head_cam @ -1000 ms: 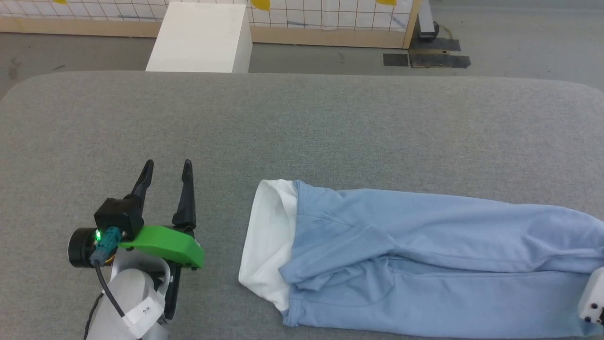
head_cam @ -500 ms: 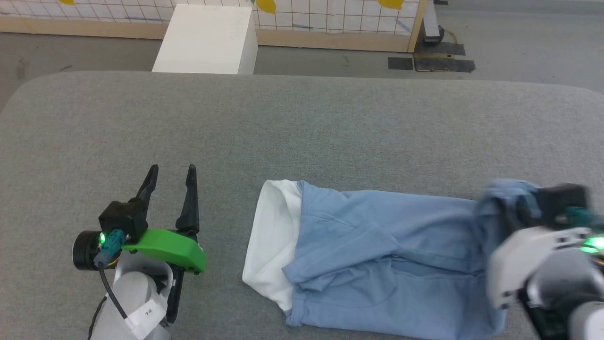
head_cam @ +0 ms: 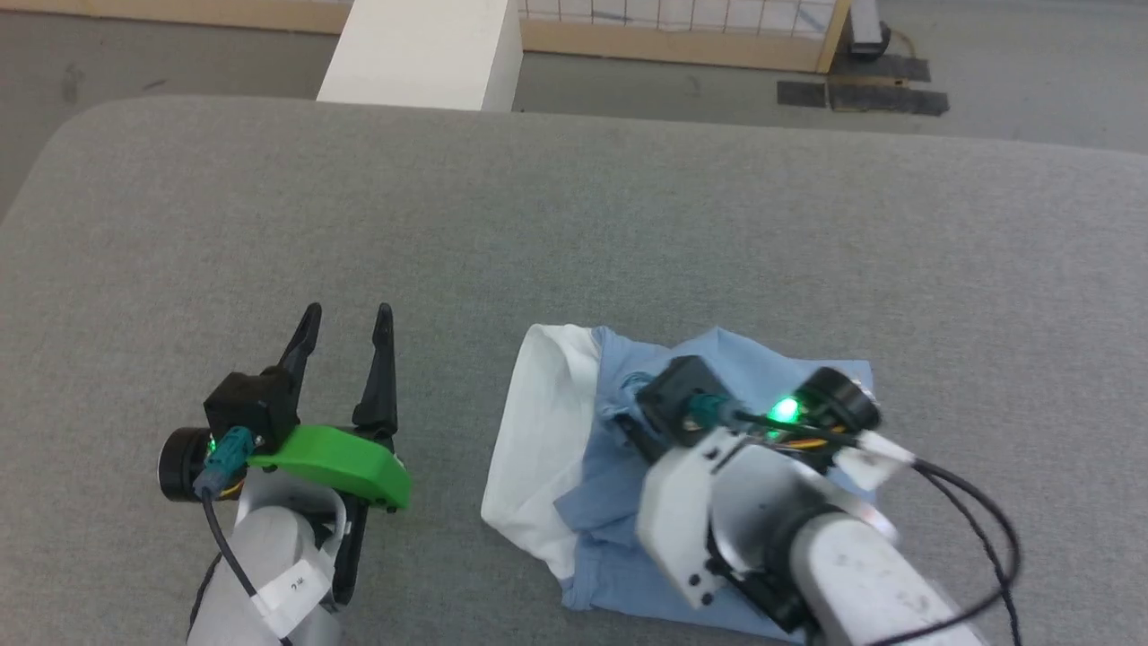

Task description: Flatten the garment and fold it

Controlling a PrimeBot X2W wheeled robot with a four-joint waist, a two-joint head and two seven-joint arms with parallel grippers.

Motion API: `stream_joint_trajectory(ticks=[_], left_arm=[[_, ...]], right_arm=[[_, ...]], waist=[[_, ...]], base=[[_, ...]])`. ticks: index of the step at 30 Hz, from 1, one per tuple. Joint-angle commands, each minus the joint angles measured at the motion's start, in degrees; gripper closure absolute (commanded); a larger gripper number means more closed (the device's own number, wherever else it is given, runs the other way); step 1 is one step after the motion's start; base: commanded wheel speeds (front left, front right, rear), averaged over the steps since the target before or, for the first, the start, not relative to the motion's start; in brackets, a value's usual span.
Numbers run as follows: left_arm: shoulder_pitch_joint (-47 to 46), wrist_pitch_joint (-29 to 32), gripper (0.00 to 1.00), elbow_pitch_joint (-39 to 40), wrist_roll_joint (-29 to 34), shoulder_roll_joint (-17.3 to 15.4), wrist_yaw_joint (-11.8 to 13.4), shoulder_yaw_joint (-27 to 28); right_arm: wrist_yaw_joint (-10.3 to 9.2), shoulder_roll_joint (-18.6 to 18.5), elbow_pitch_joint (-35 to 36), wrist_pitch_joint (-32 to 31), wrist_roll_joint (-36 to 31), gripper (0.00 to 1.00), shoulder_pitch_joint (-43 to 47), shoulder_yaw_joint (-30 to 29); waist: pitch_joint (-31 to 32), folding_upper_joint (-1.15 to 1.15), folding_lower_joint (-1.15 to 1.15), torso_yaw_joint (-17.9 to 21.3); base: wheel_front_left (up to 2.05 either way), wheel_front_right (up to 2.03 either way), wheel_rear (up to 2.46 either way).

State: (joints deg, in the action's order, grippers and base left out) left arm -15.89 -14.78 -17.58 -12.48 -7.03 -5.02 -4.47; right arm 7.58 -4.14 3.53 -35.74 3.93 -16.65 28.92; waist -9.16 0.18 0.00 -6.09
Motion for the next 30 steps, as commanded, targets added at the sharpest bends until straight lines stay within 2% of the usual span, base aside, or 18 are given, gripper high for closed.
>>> stream_joint_trajectory(ticks=[1, 6, 10, 11, 12, 17, 21, 23, 24, 27, 30], left_arm=[[-1.2, -0.2, 0.0, 0.1, 0.6, 0.4, -0.4, 0.0], [-1.8, -0.2, 0.0, 0.1, 0.8, 1.0, -0.6, 0.4], [-1.9, -0.2, 0.0, 0.0, 1.2, 1.4, -0.8, 0.7], [-1.9, -0.2, 0.0, 0.0, 1.3, 1.5, -0.8, 0.7], [-1.9, -0.2, 0.0, -0.1, 1.3, 1.6, -0.8, 0.8], [-1.7, -0.2, 0.0, -0.3, 1.6, 1.8, -1.0, 1.4], [-1.5, -0.2, 0.0, -0.6, 1.9, 1.8, -1.1, 1.9], [-1.4, -0.2, 0.0, -0.7, 2.1, 1.8, -1.2, 2.2], [-0.9, -0.2, 0.0, -0.6, 2.3, 1.7, -1.3, 2.6], [-0.3, -0.2, 0.0, -0.5, 2.5, 1.6, -1.3, 2.9], [0.2, -0.2, 0.0, -0.4, 2.6, 1.5, -1.4, 3.2]], right_arm=[[-0.09, 0.3, -2.4, 0.7, 0.5, 1.0, -2.3, 1.4], [-0.09, 0.8, -11.3, 1.2, 4.5, 1.0, -6.9, 7.1], [-0.09, 1.0, -15.8, 1.0, 8.0, 1.0, -9.6, 10.5], [-0.09, 1.0, -16.8, 0.9, 9.0, 0.74, -10.0, 10.8], [-0.09, 1.0, -17.3, 0.9, 9.6, 0.0, -10.5, 11.3], [-0.09, 1.1, -17.3, 4.6, 12.5, 0.0, -12.1, 11.0], [-0.09, 1.2, -14.2, 11.6, 13.7, 0.0, -12.6, 8.2], [-0.09, 1.2, -12.0, 16.0, 13.7, 0.0, -12.1, 4.9], [-0.09, 1.2, -8.7, 22.5, 13.6, 0.0, -9.9, -1.0], [-0.09, 1.2, -5.6, 27.0, 14.0, 0.0, -6.5, -7.2], [-0.09, 1.2, -2.9, 31.4, 15.2, 0.0, -1.5, -15.9]], waist=[[-1.4, -0.18, 0.0, -1.3], [-2.7, -0.18, 0.0, -2.3], [-3.2, -0.18, 0.0, -2.5], [-3.3, -0.18, 0.0, -2.6], [-3.3, -0.18, 0.0, -2.6], [-2.9, -0.18, 0.0, -2.0], [-2.1, -0.18, 0.0, -1.0], [-1.6, -0.18, 0.0, -0.5], [-0.8, -0.18, 0.0, 0.2], [0.1, -0.18, 0.0, 0.9], [1.0, -0.18, 0.0, 1.4]], base=[[0.0, 0.0, 0.0], [0.0, 0.0, 0.0], [0.0, 0.0, 0.0], [0.0, 0.0, 0.0], [0.0, 0.0, 0.0], [0.0, 0.0, 0.0], [0.0, 0.0, 0.0], [0.0, 0.0, 0.0], [0.0, 0.0, 0.0], [0.0, 0.0, 0.0], [0.0, 0.0, 0.0]])
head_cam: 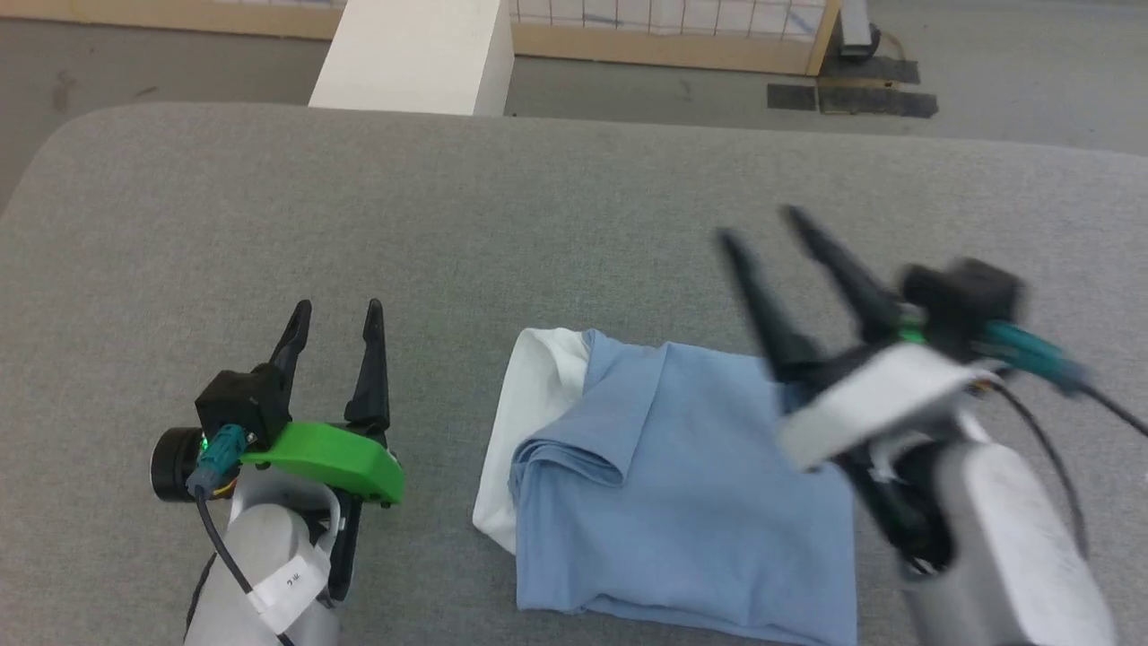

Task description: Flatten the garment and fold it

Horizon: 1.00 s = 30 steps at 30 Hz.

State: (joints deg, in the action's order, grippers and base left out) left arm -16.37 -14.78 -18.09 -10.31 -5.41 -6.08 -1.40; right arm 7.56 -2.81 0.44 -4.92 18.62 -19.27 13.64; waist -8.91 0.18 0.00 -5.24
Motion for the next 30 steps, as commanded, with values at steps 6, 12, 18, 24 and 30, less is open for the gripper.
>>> stream_joint_trajectory(ticks=[6, 12, 18, 24, 30], left_arm=[[1.5, -0.2, 0.0, 0.5, 0.6, 0.0, -0.5, 0.3], [2.0, -0.2, 0.0, 0.8, 0.7, 0.0, -0.6, 0.5], [2.0, -0.2, 0.0, 1.0, 0.9, 0.0, -0.7, 0.6], [1.7, -0.2, 0.0, 1.3, 0.9, 0.4, -0.8, 0.6], [1.4, -0.2, 0.0, 1.7, 0.9, 0.8, -0.8, 0.7]], right_arm=[[-0.08, -0.1, 0.6, 4.8, 2.3, 0.0, 10.7, -14.5], [-0.08, -0.1, -4.9, 1.4, 6.1, 0.0, 17.4, -18.0], [-0.08, -0.1, -10.6, -6.9, 14.0, 0.0, 19.1, -14.4], [-0.08, -0.1, -15.1, -13.6, 16.2, 0.0, 18.0, -13.0], [-0.08, -0.1, -18.2, -19.0, 16.4, 0.0, 15.8, -11.7]], waist=[[1.7, -0.18, 0.0, 1.2], [1.9, -0.18, 0.0, 1.7], [1.6, -0.18, 0.0, 1.6], [1.3, -0.18, 0.0, 1.0], [0.7, -0.18, 0.0, 0.5]], base=[[0.0, 0.0, 0.0], [0.0, 0.0, 0.0], [0.0, 0.0, 0.0], [0.0, 0.0, 0.0], [0.0, 0.0, 0.0]])
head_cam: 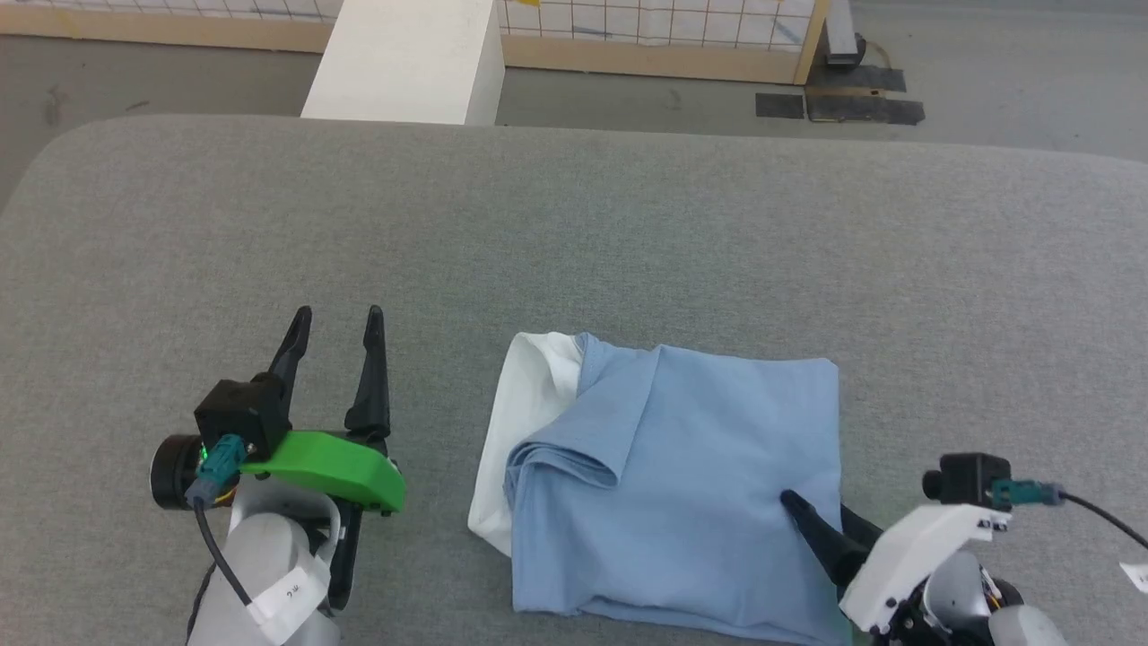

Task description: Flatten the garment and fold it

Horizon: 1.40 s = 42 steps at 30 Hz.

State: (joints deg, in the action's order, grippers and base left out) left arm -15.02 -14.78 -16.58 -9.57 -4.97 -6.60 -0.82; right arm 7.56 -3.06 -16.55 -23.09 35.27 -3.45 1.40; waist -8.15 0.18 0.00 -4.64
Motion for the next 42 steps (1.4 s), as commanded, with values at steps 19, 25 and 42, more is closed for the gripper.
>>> stream_joint_trajectory(ticks=[19, 25, 42], left_arm=[[0.3, -0.2, 0.0, 1.7, 0.8, 0.4, -0.1, 2.3], [-0.4, -0.2, 0.0, 3.3, 1.3, -0.1, 0.1, 2.8], [-5.1, 0.8, 0.0, 7.6, 3.3, -3.1, 0.1, 0.9]], right_arm=[[-0.08, -8.9, 15.5, -21.1, -33.4, 1.0, -14.7, 13.7], [-0.08, -21.6, 17.5, -24.0, -35.1, 1.0, -22.6, 18.6], [-0.08, -27.7, 0.0, -7.4, -39.7, 1.0, -31.6, 4.8]], waist=[[-2.4, -0.18, 0.0, 6.0], [-5.0, -0.18, 0.0, 11.6], [-15.6, -0.18, 0.0, 21.5]], base=[[0.0, 0.0, 0.0], [0.0, 0.0, 0.0], [0.0, 0.0, 0.0]])
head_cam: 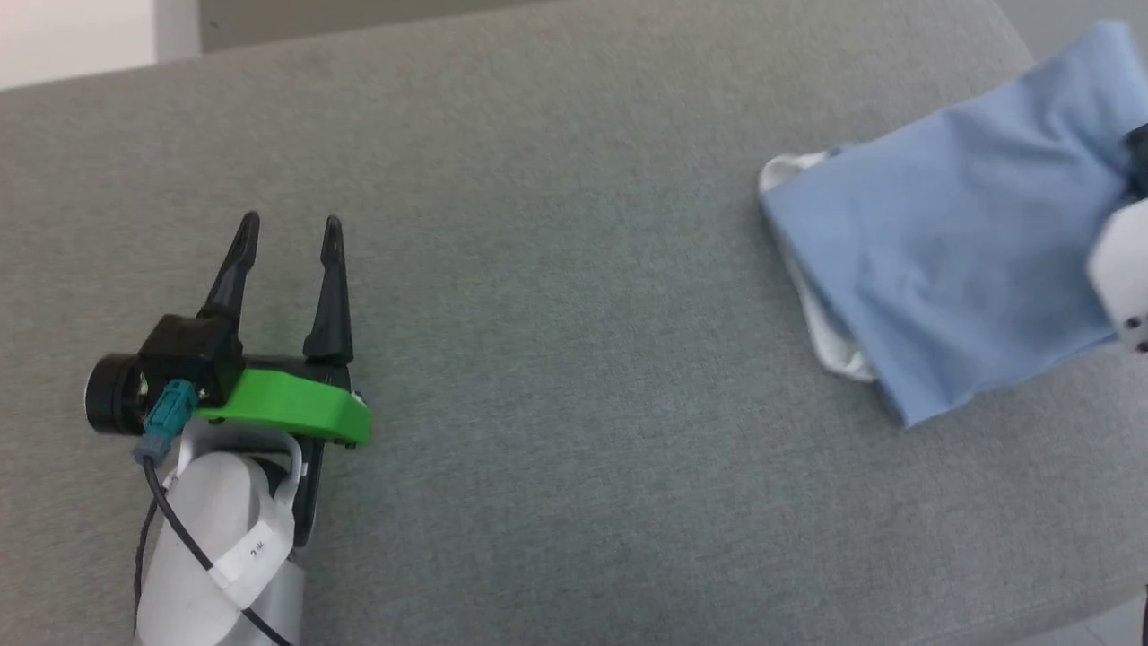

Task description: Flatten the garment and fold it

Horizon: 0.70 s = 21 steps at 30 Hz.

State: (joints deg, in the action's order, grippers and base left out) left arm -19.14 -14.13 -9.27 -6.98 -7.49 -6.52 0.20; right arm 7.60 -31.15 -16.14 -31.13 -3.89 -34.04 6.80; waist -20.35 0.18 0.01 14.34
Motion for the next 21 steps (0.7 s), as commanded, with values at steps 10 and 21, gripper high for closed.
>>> stream_joint_trajectory(ticks=[10, 21], left_arm=[[-1.7, 1.4, 0.0, 1.2, 0.7, -1.8, 0.0, -1.1], [1.2, 0.1, 0.0, -2.6, -1.0, -0.5, 0.3, -1.6]], right_arm=[[-0.11, 5.9, -10.9, 8.2, -8.6, 1.0, -4.2, -12.1], [-0.11, 10.4, -14.8, 14.5, -11.4, 0.0, -1.8, -21.0]], waist=[[-5.4, -0.18, -0.01, 0.3], [3.0, -0.18, -0.01, -3.3]], base=[[0.0, 0.0, 0.0], [0.0, 0.0, 0.0]])
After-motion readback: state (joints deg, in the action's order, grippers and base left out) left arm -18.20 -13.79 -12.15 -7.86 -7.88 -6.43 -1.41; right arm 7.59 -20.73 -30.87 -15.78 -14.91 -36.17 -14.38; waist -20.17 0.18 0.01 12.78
